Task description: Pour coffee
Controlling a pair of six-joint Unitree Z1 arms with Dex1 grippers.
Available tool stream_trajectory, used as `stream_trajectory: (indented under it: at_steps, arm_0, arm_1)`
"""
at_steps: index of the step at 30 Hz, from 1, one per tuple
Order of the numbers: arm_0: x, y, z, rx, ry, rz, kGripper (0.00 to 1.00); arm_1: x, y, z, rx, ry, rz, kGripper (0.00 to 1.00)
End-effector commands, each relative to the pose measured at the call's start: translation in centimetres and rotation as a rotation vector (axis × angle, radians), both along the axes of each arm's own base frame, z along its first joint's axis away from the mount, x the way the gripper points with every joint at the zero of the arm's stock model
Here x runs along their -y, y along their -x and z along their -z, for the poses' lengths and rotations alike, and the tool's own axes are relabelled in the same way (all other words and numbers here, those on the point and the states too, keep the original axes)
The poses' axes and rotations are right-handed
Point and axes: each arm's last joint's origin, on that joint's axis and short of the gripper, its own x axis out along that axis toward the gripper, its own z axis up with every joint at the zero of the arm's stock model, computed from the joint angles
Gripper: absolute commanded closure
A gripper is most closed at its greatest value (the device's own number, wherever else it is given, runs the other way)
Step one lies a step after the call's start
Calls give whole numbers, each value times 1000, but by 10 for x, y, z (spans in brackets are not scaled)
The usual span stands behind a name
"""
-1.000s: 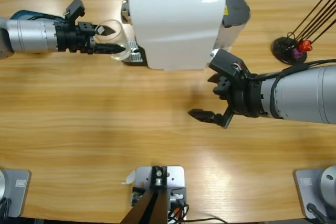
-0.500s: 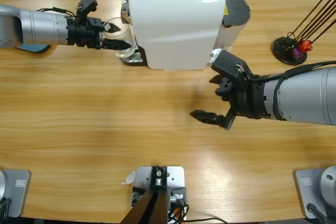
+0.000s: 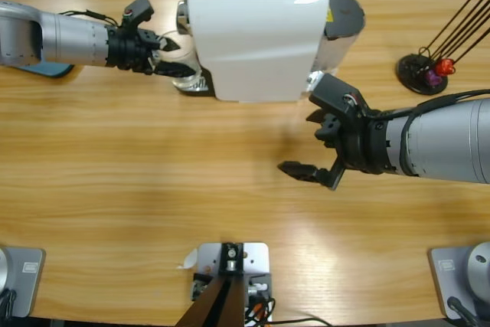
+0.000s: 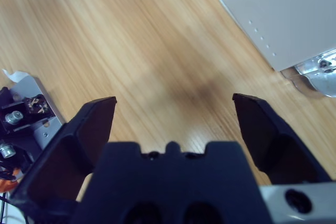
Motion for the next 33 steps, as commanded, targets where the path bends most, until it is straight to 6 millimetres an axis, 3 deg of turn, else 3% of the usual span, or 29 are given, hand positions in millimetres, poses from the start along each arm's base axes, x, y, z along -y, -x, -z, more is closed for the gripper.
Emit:
stream_trajectory:
  at_steps: [1, 5, 16, 17, 19, 20, 21, 33]
  arm_0:
    - [6, -3, 18, -45, -43, 2, 819]
    - [6, -6, 19, -39, -58, -15, 700]
    - [8, -5, 19, -43, -62, -7, 698]
    - [8, -4, 19, -43, -63, -5, 639]
    - [9, -3, 19, -41, -67, 4, 235]
    - [9, -2, 20, -40, -71, 8, 83]
    - [9, -1, 20, -38, -72, 11, 19]
    - [-1, 3, 18, -39, -64, -2, 4]
  arm_1:
    - [6, 8, 5, -24, 12, -6, 4]
    - [6, 8, 5, -22, 12, -5, 4]
    - [6, 8, 4, -21, 10, -5, 4]
    - [6, 8, 4, -21, 10, -5, 4]
    - [6, 8, 4, -22, 10, -6, 4]
    - [6, 8, 4, -22, 10, -6, 4]
    - [6, 8, 4, -22, 10, -6, 4]
    - [7, 9, 5, -26, 14, -6, 4]
